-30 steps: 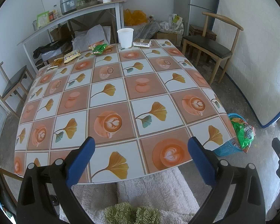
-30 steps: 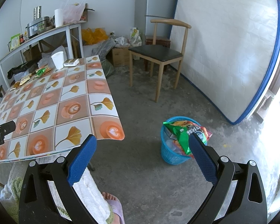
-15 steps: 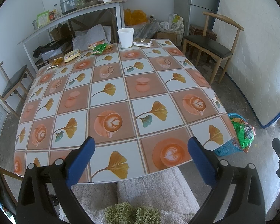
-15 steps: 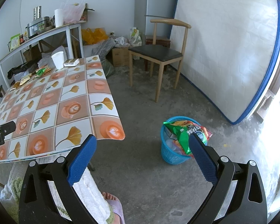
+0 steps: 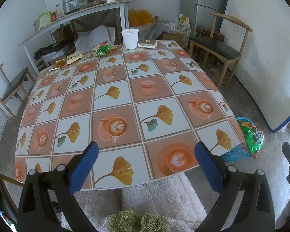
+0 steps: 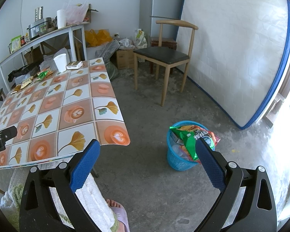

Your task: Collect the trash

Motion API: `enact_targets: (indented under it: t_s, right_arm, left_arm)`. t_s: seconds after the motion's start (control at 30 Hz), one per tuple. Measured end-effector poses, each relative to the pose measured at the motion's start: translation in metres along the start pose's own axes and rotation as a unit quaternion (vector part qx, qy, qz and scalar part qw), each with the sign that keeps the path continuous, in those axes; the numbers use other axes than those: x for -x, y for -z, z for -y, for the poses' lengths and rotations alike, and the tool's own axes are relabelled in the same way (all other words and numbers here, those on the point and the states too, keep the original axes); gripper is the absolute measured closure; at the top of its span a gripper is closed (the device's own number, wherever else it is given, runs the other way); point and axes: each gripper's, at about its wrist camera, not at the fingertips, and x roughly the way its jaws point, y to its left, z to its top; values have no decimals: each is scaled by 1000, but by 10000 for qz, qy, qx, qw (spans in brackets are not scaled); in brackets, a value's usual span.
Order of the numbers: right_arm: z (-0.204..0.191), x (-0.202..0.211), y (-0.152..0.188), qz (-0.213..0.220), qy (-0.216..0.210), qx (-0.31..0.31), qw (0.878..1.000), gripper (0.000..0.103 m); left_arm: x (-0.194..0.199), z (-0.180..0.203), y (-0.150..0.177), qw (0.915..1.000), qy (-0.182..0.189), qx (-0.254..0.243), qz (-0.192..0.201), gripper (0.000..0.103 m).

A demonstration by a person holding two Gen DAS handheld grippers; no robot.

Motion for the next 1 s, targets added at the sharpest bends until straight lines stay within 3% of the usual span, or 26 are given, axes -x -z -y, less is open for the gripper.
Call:
enact_targets:
  t_s: [1.0]
  right_arm:
    - [-3,0,-2,14,-5,5,10000,8]
  left_arm:
    - [0,-1,-1,10000,6,-2,5,6]
